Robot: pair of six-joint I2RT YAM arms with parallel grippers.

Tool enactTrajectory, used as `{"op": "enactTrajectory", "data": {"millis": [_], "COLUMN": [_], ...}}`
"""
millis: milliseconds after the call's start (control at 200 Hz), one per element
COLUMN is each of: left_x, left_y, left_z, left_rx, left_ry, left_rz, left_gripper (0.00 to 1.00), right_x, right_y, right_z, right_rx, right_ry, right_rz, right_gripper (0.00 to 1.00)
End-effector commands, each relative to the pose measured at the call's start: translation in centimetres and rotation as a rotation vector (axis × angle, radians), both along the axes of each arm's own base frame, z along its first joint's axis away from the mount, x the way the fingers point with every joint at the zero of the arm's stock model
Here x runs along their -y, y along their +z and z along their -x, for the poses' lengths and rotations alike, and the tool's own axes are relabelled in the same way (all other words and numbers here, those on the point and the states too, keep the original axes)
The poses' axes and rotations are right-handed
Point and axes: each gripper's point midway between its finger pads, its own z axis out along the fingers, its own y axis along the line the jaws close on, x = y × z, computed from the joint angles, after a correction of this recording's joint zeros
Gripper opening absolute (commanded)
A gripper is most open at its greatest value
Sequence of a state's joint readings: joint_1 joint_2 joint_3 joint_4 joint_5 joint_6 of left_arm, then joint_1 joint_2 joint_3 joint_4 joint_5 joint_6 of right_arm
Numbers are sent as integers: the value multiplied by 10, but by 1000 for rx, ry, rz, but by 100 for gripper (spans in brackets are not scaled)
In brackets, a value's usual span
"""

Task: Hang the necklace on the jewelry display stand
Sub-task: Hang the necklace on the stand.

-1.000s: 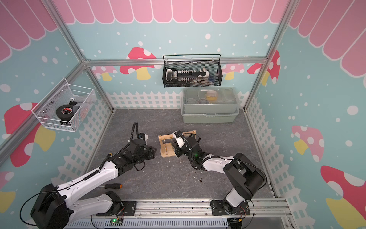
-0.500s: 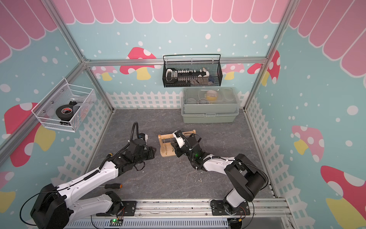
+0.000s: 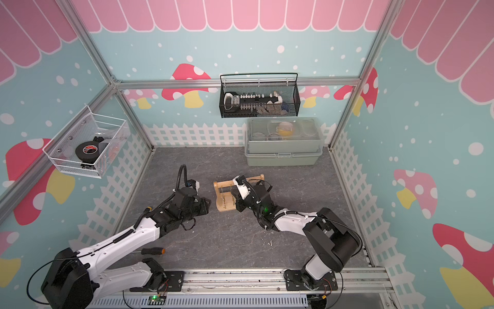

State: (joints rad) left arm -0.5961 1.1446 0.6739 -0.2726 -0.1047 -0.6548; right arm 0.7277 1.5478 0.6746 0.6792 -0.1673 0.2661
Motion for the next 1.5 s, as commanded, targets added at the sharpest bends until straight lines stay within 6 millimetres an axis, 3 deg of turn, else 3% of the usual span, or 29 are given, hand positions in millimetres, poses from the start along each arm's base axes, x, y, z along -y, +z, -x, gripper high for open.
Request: {"op": "enactTrajectory", "data": {"millis": [0,240,555,1496], "left_x": [-2,-2,-3,-5], "left_y": [7,5,4,3], "left_z": [-5,-5,-4,-4], "left_rx": [19,16,15,17], "left_ry": [11,13,15,23], "left_rz": [-4,-6,-9,-11], "left_gripper": [29,29,29,29], "right_x": [1,5,-5,-19], "right_y": [13,12,5,16], "right_z": [8,16,18,16], "right_rx": [27,10,-23,-21], "right_ry": [20,36,83,126], "right_rz": [-18,-4,0,-44], "right_gripper": [3,2,2,3]}}
